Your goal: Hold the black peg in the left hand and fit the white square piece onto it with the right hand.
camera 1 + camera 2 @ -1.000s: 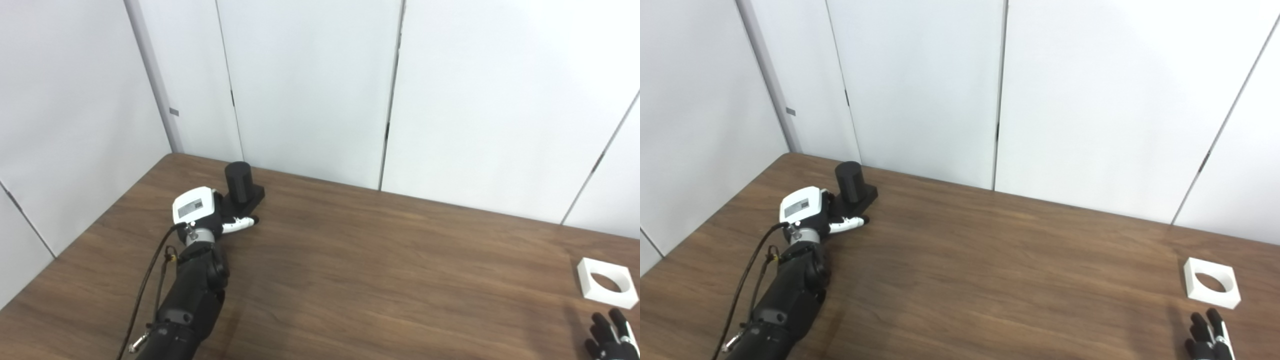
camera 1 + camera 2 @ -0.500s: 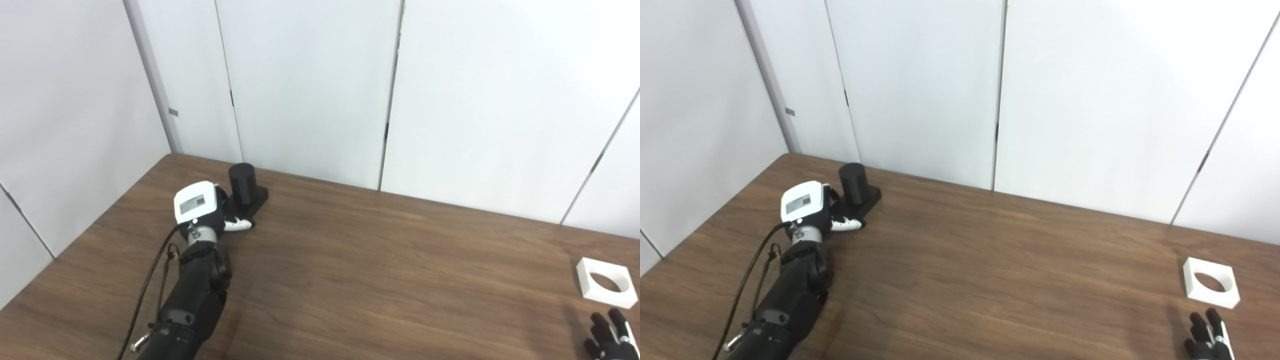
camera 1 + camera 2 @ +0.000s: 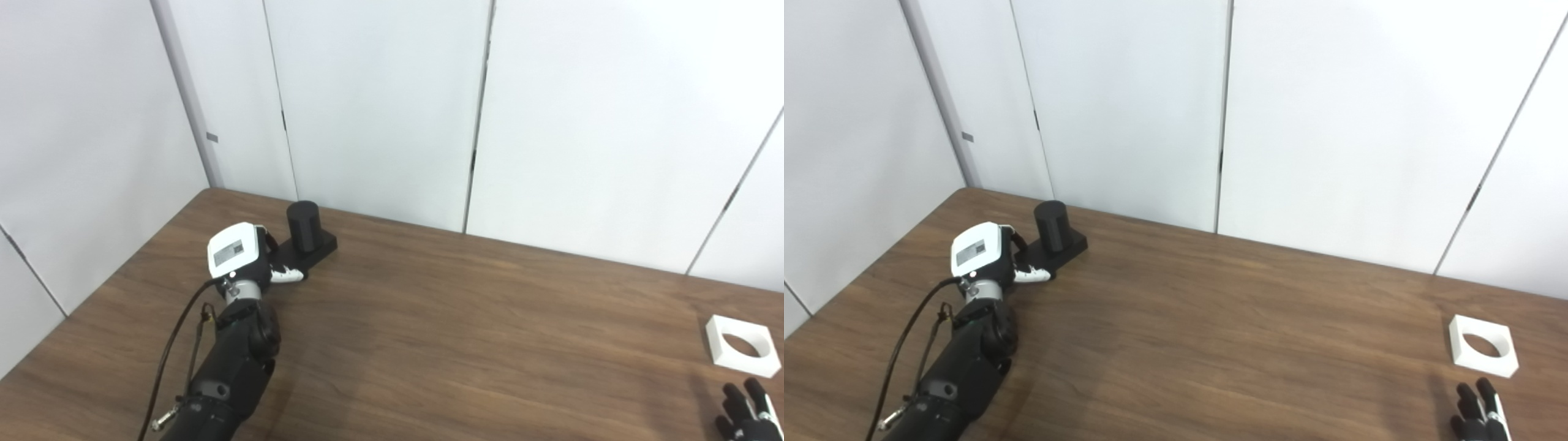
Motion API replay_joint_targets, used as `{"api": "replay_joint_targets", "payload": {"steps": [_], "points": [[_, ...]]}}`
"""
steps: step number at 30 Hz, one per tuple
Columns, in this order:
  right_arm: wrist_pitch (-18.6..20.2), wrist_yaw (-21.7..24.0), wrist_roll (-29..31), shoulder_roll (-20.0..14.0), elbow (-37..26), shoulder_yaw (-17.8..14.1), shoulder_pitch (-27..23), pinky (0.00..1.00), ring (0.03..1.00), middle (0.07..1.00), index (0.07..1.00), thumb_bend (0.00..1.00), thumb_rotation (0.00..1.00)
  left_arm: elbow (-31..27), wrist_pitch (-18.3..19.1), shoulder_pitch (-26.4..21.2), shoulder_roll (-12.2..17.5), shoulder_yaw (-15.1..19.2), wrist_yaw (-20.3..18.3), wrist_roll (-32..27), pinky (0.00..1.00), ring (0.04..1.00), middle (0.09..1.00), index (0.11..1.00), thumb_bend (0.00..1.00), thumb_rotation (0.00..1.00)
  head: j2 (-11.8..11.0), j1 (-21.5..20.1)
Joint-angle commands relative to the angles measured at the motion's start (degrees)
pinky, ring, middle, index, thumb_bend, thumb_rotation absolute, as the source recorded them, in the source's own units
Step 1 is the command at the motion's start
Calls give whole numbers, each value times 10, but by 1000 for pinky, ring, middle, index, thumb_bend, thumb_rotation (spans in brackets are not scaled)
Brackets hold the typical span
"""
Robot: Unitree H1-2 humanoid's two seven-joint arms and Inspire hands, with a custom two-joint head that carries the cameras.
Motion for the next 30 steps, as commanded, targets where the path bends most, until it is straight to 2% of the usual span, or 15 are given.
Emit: {"api": "replay_joint_targets", "payload": {"steps": [1, 8, 13, 19, 22, 30], "points": [[3, -3, 0, 11, -1, 3, 19, 1000, 1000, 969, 1000, 448, 773, -2, -6, -13, 20, -4, 12, -5, 750, 808, 744, 484, 518, 51, 1, 1], [16, -10, -5, 15, -7, 5, 19, 1000, 1000, 961, 1000, 446, 779, -24, -22, -5, 24, -11, -5, -42, 762, 822, 743, 484, 516, 49, 2, -6], [16, -12, -6, 14, -11, 9, 19, 1000, 1000, 964, 1000, 449, 781, -91, -22, 11, 30, -32, -66, -63, 734, 816, 757, 485, 514, 47, 3, -7], [21, -18, -6, 13, -19, 12, 22, 1000, 1000, 961, 1000, 431, 792, -152, -28, 32, 32, -61, -92, -55, 687, 791, 744, 488, 510, 49, 7, -8], [18, -19, -8, 12, -20, 13, 24, 1000, 1000, 962, 1000, 418, 792, -180, -45, 45, 27, -69, -97, -63, 678, 785, 738, 488, 510, 48, 8, -9], [23, -22, -12, 11, -27, 16, 26, 1000, 1000, 969, 1000, 403, 793, -256, -93, 83, 30, -91, -145, -76, 678, 796, 753, 488, 506, 49, 14, -17]]}}
